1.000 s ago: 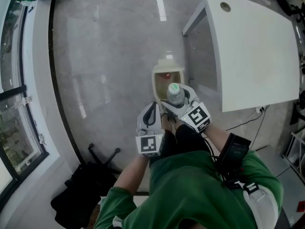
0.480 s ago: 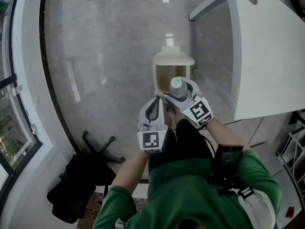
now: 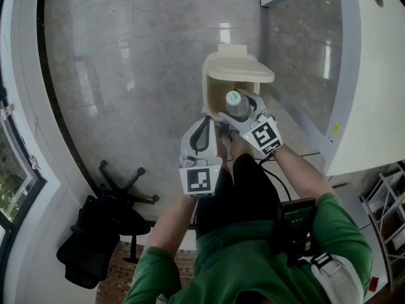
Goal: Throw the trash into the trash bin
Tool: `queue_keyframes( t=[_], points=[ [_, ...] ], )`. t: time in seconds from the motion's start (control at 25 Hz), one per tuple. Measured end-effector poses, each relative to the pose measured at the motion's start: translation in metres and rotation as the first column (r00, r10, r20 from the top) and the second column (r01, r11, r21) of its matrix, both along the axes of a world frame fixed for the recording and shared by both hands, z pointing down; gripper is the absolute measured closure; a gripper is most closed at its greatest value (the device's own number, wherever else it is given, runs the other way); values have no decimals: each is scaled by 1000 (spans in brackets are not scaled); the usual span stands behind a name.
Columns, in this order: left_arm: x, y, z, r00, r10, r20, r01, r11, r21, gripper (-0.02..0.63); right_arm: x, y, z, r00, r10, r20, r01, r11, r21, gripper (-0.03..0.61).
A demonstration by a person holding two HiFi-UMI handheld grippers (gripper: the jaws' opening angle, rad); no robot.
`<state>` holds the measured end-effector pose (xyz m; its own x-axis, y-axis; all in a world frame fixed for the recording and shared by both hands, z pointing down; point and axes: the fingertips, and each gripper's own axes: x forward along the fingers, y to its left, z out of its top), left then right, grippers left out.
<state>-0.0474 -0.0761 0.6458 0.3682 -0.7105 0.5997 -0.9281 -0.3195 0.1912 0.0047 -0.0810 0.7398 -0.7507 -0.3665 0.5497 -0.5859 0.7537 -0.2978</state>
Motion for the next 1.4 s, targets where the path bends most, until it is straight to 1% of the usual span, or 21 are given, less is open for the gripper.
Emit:
queue_keyframes(
  t=[0.08,0.2,0.32,0.44,0.56,0.76,0.88,1.08,1.28,1.4],
  points=[
    [-2,4,13,1000,-9,0,9,1000,-18,607,-1,1,16,1000,-6,-17,6,1000,-8,253],
    [-7,8,36,999,-34,0,34,999,-22,607,-2,2,44,999,0,-47,-2,999,-41,253],
    [-9,9,51,998,-59,-6,59,997,-41,607,-2,3,71,997,31,-73,-39,994,-103,253],
    [-9,12,60,998,-65,-6,64,996,-61,607,1,3,95,993,74,-89,-88,982,-165,253],
    [-12,14,67,997,-76,-10,76,995,-64,607,1,0,110,990,92,-103,-109,979,-173,253],
    [-20,21,75,996,-87,-8,87,994,-71,607,0,-1,136,986,76,-147,-101,980,-172,253],
    [-24,25,82,996,-91,-9,90,993,-82,607,0,1,156,982,81,-172,-118,969,-217,253],
    [-27,29,84,995,-97,-15,96,992,-84,607,9,6,178,963,103,-250,-173,946,-275,253],
    [-30,32,87,995,-101,-14,99,992,-84,607,9,10,191,936,57,-346,-162,945,-283,253],
    [-30,30,92,995,-97,-14,95,992,-81,607,8,11,196,923,40,-382,-162,943,-291,253]
  ],
)
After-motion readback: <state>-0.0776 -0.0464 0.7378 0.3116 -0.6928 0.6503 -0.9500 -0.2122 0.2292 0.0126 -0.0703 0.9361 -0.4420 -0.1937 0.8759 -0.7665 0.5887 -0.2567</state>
